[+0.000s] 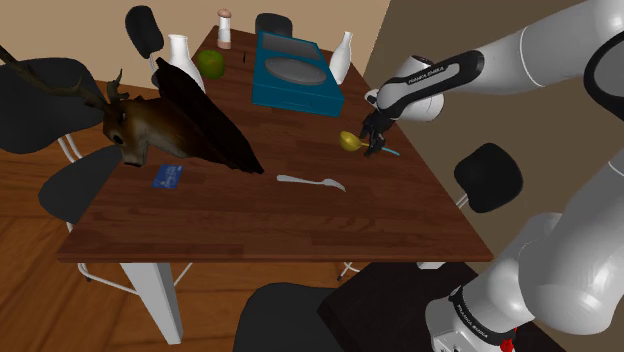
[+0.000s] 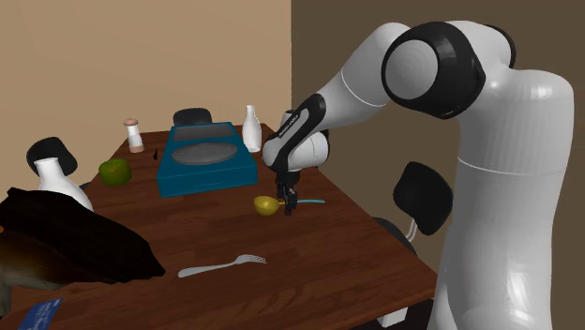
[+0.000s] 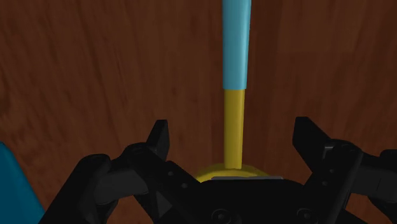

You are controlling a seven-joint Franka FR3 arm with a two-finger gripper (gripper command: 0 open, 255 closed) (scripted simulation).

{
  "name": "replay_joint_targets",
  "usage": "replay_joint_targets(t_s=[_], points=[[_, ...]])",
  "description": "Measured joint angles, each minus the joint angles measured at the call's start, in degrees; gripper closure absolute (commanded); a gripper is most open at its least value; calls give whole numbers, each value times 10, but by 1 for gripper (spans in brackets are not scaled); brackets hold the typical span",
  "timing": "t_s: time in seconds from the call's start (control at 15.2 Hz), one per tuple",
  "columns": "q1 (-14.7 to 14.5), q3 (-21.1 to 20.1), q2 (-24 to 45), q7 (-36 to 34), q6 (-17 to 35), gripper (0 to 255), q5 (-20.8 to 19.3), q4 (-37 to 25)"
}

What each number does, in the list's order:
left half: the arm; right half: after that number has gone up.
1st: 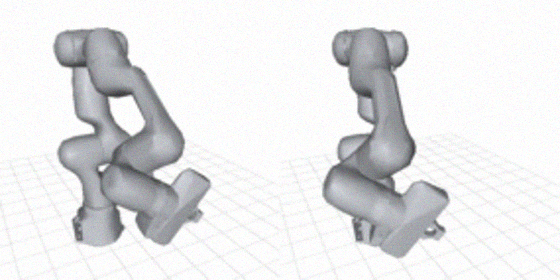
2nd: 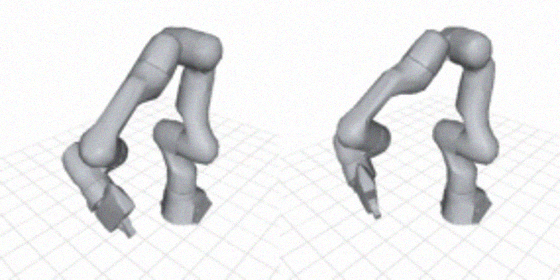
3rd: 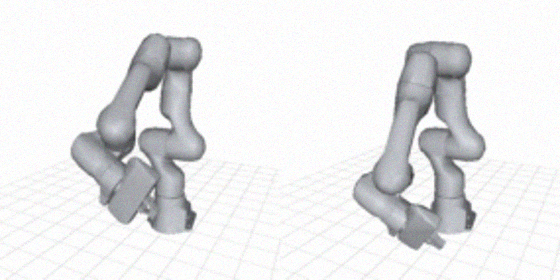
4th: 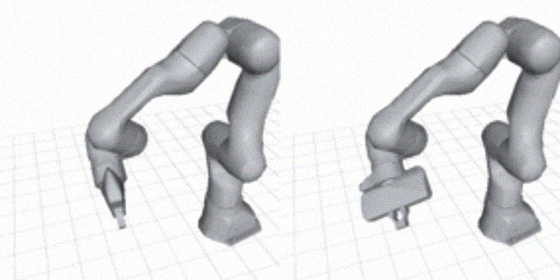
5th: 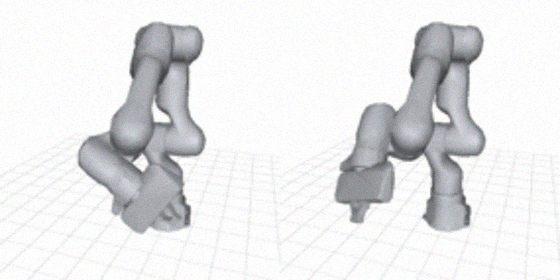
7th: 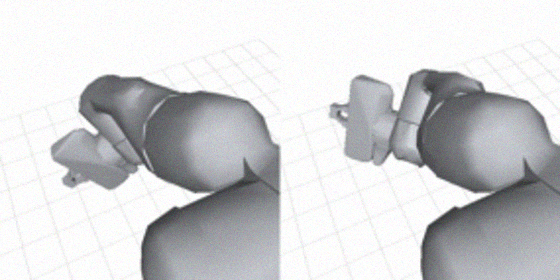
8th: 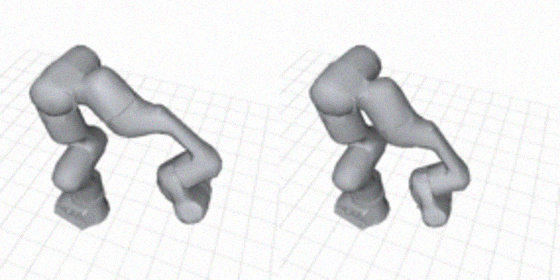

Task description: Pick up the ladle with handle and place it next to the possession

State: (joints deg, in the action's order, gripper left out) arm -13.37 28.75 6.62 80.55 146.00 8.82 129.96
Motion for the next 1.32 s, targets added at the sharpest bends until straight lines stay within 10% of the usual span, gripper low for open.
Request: replay_joint_targets(t_s=[0.13,0.2,1.32], points=[[0,0,0,0,0,0,0,0],[0,0,0,0,0,255,0,0],[-4,6,-33,-24,-42,255,-32,-15]])
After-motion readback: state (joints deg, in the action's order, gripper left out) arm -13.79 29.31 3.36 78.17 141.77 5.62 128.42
